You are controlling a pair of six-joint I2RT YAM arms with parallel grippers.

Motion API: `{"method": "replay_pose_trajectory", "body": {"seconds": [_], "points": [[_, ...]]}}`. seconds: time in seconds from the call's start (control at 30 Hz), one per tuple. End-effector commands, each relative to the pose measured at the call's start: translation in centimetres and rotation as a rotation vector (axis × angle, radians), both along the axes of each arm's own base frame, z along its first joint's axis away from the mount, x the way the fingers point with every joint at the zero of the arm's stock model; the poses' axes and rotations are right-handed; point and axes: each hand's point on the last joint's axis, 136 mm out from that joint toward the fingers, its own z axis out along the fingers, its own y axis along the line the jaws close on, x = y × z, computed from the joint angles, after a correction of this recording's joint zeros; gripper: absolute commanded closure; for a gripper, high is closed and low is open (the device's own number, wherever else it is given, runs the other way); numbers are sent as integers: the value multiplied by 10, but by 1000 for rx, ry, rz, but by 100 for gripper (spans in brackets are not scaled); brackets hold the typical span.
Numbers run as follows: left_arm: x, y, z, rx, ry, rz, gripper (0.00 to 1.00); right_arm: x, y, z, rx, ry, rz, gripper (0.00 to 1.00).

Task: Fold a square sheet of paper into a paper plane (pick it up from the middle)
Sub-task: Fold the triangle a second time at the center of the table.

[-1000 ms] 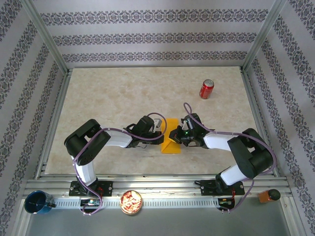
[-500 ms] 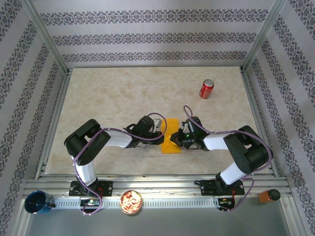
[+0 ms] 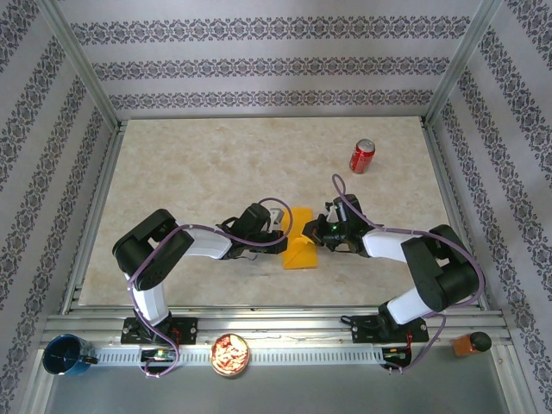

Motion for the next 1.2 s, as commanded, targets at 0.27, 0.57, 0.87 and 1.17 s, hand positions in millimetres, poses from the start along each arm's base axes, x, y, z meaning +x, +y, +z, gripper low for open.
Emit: {"method": "replay_pose_trajectory", "body": {"seconds": [0.27, 0.57, 0.87, 1.17], "points": [[-3, 1, -4, 21, 10, -13, 100, -18, -29, -54, -121, 137, -86, 99], [-3, 2, -4, 24, 9, -13, 100, 4, -21, -4, -32, 11, -51, 95], [-4, 0, -2, 16, 16, -19, 100, -5, -3, -9, -11, 21, 50, 99], [-6, 2, -4, 22, 17, -20, 100, -10, -35, -49, -124, 113, -101, 98]]}}
